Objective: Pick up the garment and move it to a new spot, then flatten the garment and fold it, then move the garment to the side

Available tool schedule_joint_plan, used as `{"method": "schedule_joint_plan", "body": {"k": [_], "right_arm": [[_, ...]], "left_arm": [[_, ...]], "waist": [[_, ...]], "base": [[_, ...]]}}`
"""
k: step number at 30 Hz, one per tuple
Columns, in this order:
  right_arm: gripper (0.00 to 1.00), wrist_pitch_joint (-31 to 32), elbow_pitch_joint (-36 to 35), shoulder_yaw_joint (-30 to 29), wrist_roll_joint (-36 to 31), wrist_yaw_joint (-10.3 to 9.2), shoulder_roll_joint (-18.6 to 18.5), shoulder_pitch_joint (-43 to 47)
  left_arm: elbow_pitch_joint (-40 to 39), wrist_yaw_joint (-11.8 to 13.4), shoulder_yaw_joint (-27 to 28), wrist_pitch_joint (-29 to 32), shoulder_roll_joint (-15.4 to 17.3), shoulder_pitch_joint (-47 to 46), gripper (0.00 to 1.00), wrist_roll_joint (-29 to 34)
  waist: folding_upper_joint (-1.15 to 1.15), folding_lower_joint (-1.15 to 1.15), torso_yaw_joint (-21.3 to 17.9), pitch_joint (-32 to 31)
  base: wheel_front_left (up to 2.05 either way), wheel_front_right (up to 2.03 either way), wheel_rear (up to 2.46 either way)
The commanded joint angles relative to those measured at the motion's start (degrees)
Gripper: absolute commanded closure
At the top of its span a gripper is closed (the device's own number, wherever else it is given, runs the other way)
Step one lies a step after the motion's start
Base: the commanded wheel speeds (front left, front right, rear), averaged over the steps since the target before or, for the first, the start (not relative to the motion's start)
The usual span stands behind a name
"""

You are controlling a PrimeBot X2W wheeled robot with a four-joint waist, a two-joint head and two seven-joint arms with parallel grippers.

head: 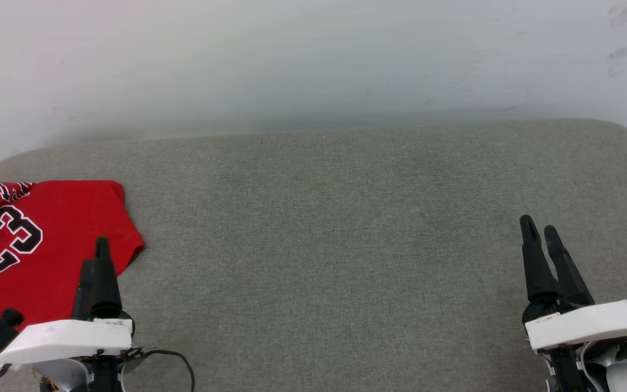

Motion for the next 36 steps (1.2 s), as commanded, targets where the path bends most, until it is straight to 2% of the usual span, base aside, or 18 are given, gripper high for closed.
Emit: {"method": "schedule_joint_plan", "body": {"k": [1,9,16,22,30,36], "right_arm": [[0.00,-0.63,-1.93,0.28,-3.19,0.09,-0.01,-1.56],[0.00,-2.13,-4.78,1.67,-13.77,0.10,0.00,-1.64],[0.00,-3.32,-5.41,2.73,-20.39,0.10,0.01,-1.05],[0.00,-4.33,-6.05,3.87,-26.60,0.11,0.02,-0.75],[0.00,-5.52,-6.40,3.75,-33.51,0.11,0.03,-0.35],[0.00,-6.35,-5.64,4.04,-37.58,0.11,0.03,0.46]], "left_arm": [[-2.47,0.70,-1.22,-0.60,0.16,0.20,0.00,3.01],[-6.42,5.04,-6.45,-2.08,0.16,1.31,0.00,13.79],[-7.93,6.59,-10.21,-3.33,0.20,2.18,0.00,21.40],[-9.83,6.99,-13.95,-4.30,2.18,2.59,0.00,27.17],[-10.26,11.10,-19.52,-5.47,4.66,3.26,0.00,32.61],[-9.50,12.21,-22.68,-6.36,6.24,3.68,0.00,34.98]], "waist": [[0.00,0.00,0.03,0.04],[0.00,0.00,-0.10,0.18],[0.00,0.00,-0.38,0.32],[0.00,0.00,-0.62,0.55],[0.00,0.00,-0.80,0.69],[0.00,0.00,-0.95,0.59]], "base": [[0.00,0.00,0.00],[0.00,0.00,0.00],[0.00,0.00,0.00],[0.00,0.00,0.00],[0.00,0.00,0.00],[0.00,0.00,0.00]]}}
